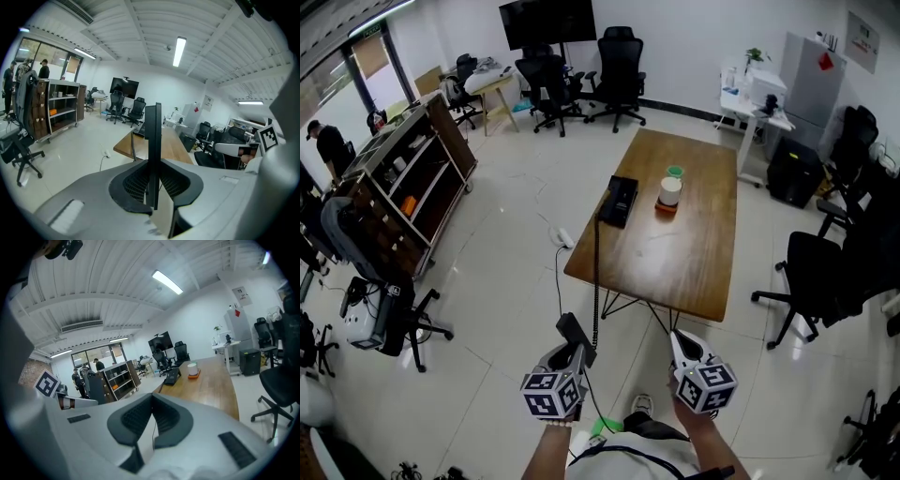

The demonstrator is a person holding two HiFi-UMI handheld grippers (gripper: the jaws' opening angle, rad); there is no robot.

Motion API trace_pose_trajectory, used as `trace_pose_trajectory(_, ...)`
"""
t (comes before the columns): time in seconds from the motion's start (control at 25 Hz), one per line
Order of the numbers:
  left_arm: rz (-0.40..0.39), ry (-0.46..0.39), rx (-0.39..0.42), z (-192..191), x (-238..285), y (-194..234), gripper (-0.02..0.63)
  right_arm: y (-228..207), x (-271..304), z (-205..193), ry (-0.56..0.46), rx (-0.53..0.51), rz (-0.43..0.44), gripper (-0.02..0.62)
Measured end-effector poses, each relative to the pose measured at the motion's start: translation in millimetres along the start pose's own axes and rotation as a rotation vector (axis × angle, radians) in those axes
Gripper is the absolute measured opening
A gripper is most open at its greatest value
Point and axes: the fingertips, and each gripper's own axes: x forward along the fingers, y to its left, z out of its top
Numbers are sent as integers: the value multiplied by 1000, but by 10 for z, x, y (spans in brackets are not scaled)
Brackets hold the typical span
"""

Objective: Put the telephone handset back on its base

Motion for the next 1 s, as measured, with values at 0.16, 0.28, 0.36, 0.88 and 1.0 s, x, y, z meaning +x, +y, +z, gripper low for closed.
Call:
trace_pose_trajectory(0.16, 17, -1, -4, 52, 87, -30, 71, -113, 61, 41, 4, 6, 12, 2)
trace_pose_trajectory(0.28, 27, 0, -5, 84, 153, -77, 71, -207, 95, 72, 10, 10, 22, 2)
trace_pose_trajectory(0.36, 38, -1, -7, 94, 196, -99, 71, -257, 123, 87, 14, 8, 33, 2)
trace_pose_trajectory(0.88, 81, 4, -22, 84, 318, -167, 71, -386, 319, 49, 47, 3, 88, 2)
trace_pose_trajectory(1.0, 80, 8, -22, 135, 356, -148, 71, -395, 381, 72, 53, 7, 88, 2)
